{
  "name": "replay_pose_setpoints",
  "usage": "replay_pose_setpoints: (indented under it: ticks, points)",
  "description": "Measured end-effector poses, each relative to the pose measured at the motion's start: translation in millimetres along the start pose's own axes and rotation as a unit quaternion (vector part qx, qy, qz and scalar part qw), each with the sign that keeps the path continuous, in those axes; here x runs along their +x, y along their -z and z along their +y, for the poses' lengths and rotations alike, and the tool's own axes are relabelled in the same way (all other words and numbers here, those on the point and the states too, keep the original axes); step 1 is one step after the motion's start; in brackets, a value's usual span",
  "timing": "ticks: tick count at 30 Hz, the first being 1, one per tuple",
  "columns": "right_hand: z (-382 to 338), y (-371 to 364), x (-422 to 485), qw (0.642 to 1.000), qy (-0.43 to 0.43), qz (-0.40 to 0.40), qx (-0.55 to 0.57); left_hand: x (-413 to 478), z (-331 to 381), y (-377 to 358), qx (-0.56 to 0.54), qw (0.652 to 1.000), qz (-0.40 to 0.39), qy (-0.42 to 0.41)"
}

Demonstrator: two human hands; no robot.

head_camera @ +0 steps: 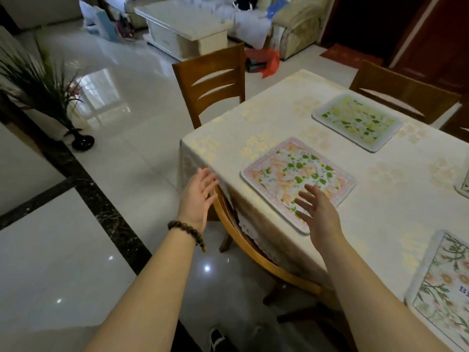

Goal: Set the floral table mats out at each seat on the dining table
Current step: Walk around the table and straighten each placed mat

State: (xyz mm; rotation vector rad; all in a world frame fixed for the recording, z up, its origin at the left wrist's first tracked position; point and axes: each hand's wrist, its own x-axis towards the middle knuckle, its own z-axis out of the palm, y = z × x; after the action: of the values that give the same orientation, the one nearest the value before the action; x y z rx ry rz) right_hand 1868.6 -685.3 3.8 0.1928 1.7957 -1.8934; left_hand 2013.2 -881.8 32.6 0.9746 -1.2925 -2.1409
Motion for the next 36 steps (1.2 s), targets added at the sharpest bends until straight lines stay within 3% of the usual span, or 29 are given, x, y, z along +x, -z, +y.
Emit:
replay_pose_setpoints:
  ticks: [10, 19, 29, 36]
  points:
    - [4.8, -23.5, 47.9, 0.998, -0.003, 0.061, 0.026, 81.7, 9.7, -10.9, 0.027, 0.997, -0.058, 0.032]
    - [0.0, -11.6, 107.3, 0.976, -0.010, 0.177, 0.123, 187.3, 14.3, -69.7, 0.098, 0.984, -0.134, 0.070]
    - [4.6, 27.6, 107.0, 0.934, -0.037, 0.313, 0.170, 242.9, -16.1, -115.3, 0.182, 0.946, -0.213, 0.161]
    - [32.1, 16.4, 97.0, 0.910, -0.079, 0.372, 0.164, 273.4, -41.8, -112.5, 0.237, 0.911, -0.260, 0.214]
